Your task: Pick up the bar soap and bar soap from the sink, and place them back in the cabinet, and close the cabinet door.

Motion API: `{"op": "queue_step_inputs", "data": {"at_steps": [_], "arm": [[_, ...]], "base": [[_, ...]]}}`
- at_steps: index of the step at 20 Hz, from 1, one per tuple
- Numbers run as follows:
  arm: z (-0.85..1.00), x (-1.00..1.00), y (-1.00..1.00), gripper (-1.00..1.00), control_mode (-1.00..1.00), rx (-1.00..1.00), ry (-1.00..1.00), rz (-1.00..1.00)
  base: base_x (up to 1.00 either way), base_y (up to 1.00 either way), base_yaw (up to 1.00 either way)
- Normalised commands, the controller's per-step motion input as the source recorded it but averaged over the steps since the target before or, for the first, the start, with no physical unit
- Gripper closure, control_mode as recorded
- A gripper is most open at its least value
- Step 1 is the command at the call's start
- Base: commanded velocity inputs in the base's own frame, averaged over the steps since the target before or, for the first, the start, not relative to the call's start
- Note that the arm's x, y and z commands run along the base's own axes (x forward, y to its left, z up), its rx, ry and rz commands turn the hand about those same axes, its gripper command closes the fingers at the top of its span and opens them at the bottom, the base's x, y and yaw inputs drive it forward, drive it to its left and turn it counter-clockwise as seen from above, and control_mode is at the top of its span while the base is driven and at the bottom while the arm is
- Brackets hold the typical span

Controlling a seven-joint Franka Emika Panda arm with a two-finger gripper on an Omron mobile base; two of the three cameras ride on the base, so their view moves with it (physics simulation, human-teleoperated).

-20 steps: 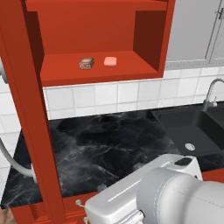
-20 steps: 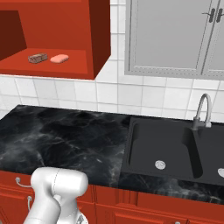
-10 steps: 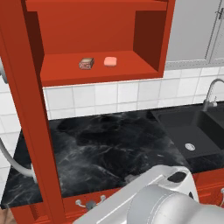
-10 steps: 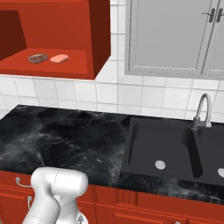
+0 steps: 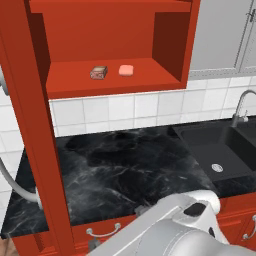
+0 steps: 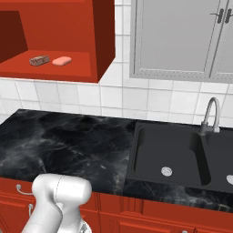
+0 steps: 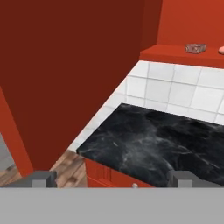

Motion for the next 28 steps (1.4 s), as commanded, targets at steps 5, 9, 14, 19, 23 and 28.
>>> {"op": "queue_step_inputs", "data": {"at_steps": [5,9,14,19,23,28], "arm": [[0.00,-0.06,0.17,-1.00,-1.00,0.01,0.00,0.01],[0.00,-0.03,0.17,-1.00,-1.00,0.00,0.00,0.01],[0.01,-0.01,0.14,-1.00,-1.00,0.01,0.00,0.01],[0.00,0.00,0.13,-1.00,-1.00,0.01,0.00,0.00],[0.01,-0.02,0.13,-1.00,-1.00,0.01,0.00,0.00],[0.00,-0.07,0.15,-1.00,-1.00,0.01,0.00,0.00]], "base": [[0.00,0.00,0.00],[0.00,0.00,0.00],[0.00,0.00,0.00],[0.00,0.00,0.00],[0.00,0.00,0.00],[0.00,0.00,0.00]]}}
